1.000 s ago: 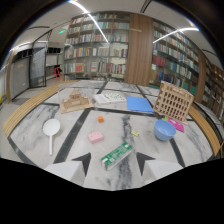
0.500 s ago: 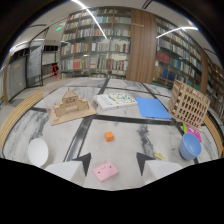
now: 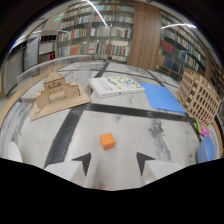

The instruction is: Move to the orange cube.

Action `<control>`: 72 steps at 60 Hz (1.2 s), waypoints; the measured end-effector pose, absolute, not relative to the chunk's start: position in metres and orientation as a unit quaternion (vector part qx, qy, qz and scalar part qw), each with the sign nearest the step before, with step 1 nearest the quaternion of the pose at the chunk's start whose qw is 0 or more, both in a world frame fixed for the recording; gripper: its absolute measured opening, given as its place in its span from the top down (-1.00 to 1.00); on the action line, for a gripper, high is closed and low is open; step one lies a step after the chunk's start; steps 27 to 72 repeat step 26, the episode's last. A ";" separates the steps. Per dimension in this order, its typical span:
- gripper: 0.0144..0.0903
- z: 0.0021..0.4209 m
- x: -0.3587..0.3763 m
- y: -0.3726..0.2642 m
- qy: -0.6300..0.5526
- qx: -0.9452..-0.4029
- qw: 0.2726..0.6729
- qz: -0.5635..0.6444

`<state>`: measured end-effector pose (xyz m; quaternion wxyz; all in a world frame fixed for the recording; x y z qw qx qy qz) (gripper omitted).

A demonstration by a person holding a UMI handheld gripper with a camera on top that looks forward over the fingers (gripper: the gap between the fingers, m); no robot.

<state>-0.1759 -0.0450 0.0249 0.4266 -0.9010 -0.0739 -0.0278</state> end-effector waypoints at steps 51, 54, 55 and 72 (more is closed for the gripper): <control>-0.88 0.019 -0.180 -0.045 -0.075 -0.904 0.419 -0.022; -0.88 0.019 -0.180 -0.045 -0.075 -0.904 0.419 -0.022; -0.88 0.019 -0.180 -0.045 -0.075 -0.904 0.419 -0.022; -0.88 0.019 -0.180 -0.045 -0.075 -0.904 0.419 -0.022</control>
